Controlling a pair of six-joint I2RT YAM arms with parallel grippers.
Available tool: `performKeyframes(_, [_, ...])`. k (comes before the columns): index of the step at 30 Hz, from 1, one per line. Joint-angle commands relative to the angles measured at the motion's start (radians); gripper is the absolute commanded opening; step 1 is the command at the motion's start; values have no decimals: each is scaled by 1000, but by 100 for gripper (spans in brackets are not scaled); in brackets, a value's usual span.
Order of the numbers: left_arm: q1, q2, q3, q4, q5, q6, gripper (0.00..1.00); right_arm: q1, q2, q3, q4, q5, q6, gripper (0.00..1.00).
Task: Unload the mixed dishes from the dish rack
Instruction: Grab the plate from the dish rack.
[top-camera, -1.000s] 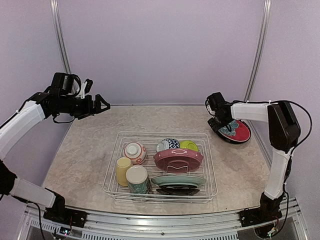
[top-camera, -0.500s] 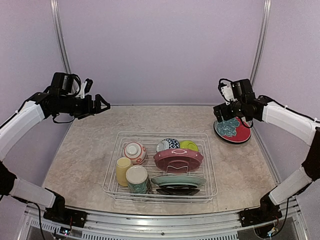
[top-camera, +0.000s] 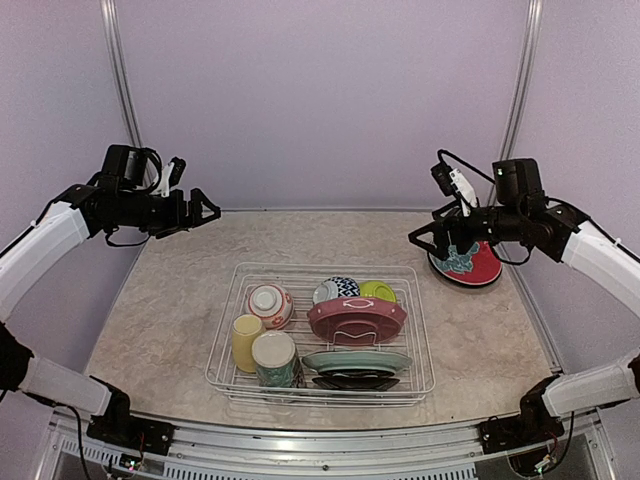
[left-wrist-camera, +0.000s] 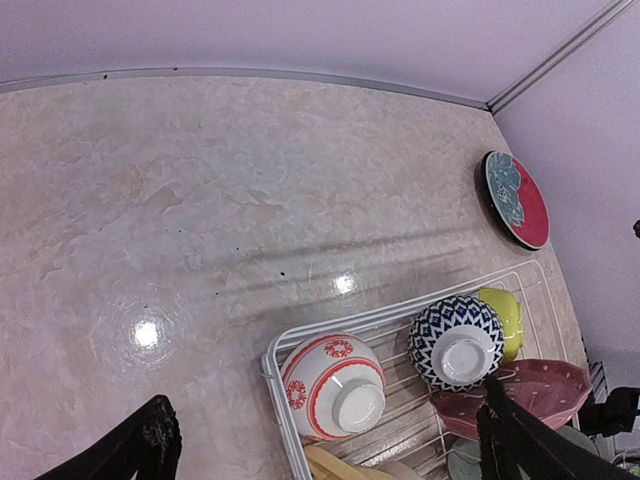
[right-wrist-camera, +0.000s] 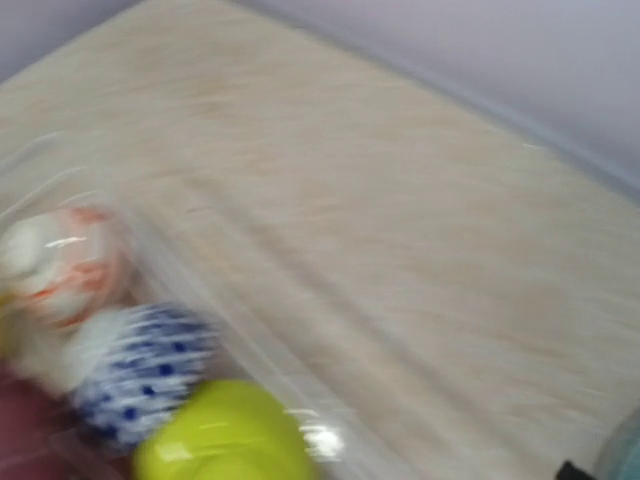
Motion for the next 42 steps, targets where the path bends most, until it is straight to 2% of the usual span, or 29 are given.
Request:
performKeyframes(1, [-9,-9,21,-13,-6,1,99,88,-50,-2,-83,-176,-58,100])
performKeyframes(7, [-11,-8,21,-15,-14,3,99,192,-65,5,-119,-306,-80,100])
performKeyframes(18, [-13,-3,23,-18,-17,4,99,368,-49,-19,-161,-260,-48,100])
performKeyframes(23, [-13,2,23,-19,-19,4,99,470,26,-8,-196,-203,-51,98])
performKeyframes(31, [-17,7,25,-24,-25,7,99,576,167,50,-278,-96,-84,83])
performKeyframes(37, [-19,13,27,-25,-23,7,99,609,242,60,-326,-58,-91,62])
performKeyframes(42, [-19,17,28,-25,-19,7,99,629,258,61,-329,-9,-86,52])
